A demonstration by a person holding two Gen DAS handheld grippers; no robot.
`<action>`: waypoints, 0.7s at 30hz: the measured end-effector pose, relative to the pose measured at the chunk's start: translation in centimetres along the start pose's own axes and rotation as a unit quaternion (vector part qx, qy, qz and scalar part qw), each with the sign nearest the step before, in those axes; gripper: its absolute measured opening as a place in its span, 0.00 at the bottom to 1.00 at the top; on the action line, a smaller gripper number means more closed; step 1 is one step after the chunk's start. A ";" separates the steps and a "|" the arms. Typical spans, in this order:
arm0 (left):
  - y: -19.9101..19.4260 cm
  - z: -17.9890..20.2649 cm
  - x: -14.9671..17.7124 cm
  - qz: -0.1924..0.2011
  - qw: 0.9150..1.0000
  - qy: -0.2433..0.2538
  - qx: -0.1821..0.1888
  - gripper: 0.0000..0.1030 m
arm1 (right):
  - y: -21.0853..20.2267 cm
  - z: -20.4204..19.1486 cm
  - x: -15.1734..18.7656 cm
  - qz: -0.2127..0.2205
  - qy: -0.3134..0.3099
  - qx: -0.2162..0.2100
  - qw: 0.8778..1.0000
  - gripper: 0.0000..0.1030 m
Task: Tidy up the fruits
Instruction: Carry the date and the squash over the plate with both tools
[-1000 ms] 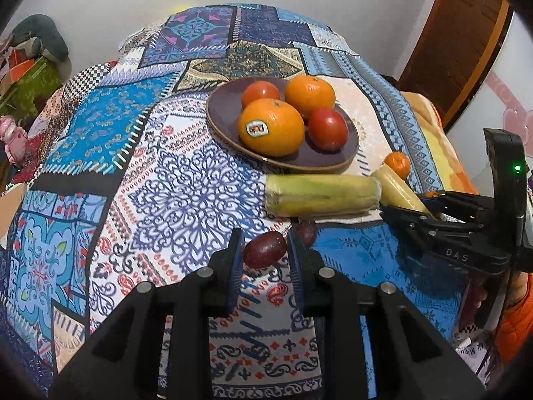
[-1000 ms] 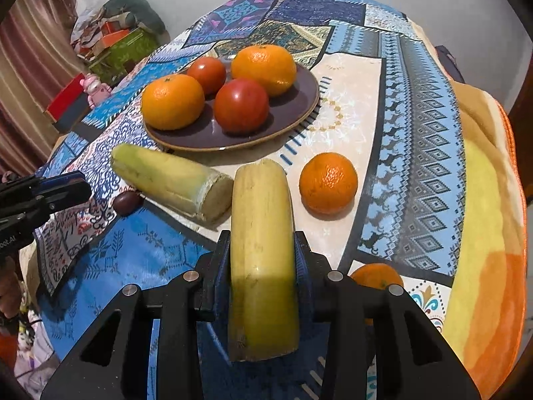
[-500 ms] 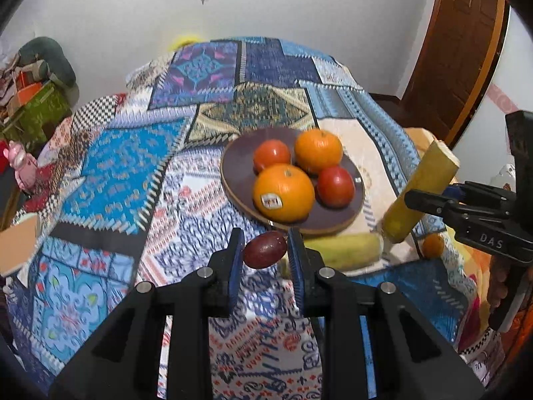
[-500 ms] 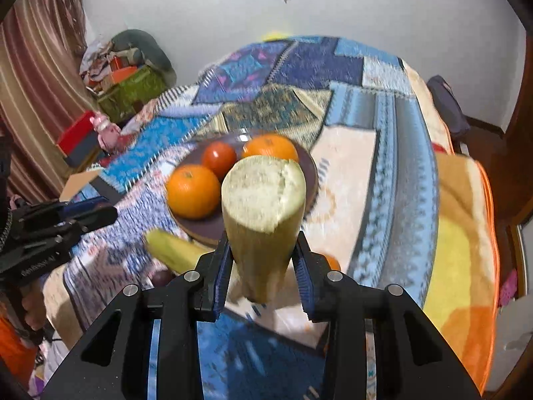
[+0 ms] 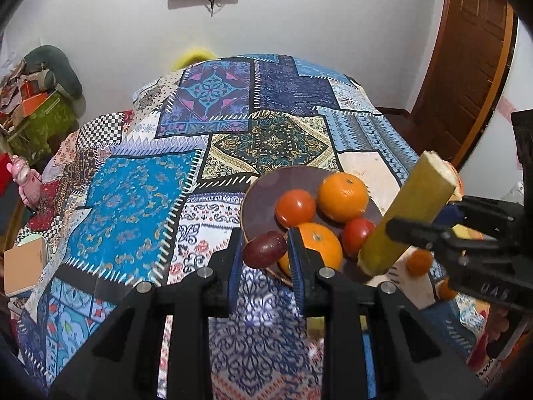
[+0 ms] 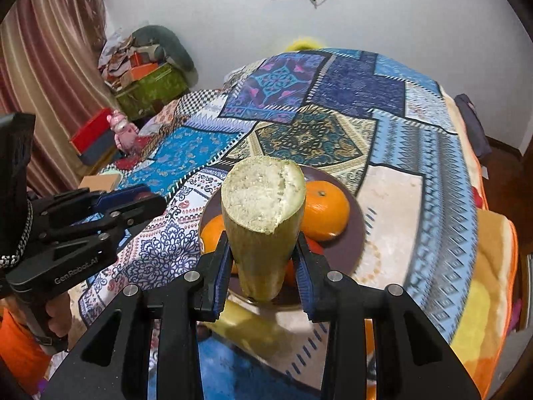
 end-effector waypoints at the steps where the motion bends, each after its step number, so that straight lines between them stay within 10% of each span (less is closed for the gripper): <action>1: 0.5 -0.1 -0.2 -0.002 1.000 0.000 -0.001 0.25 | 0.5 0.0 -0.2 -0.004 0.000 -0.001 1.000 0.31; 21: 8.3 1.4 -1.7 -0.039 0.999 0.035 -0.008 0.25 | 5.4 2.1 -2.7 -0.024 0.013 0.011 1.000 0.31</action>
Point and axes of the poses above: each gripper's, at about its wrist camera, not at the fingertips, and y roughly the way its jaws point, z to its right, x to its underside, the point moved 4 cm from there along y, roughly the way its jaws point, and after that the axes turned 9 degrees about -x, right-handed, at the moved point
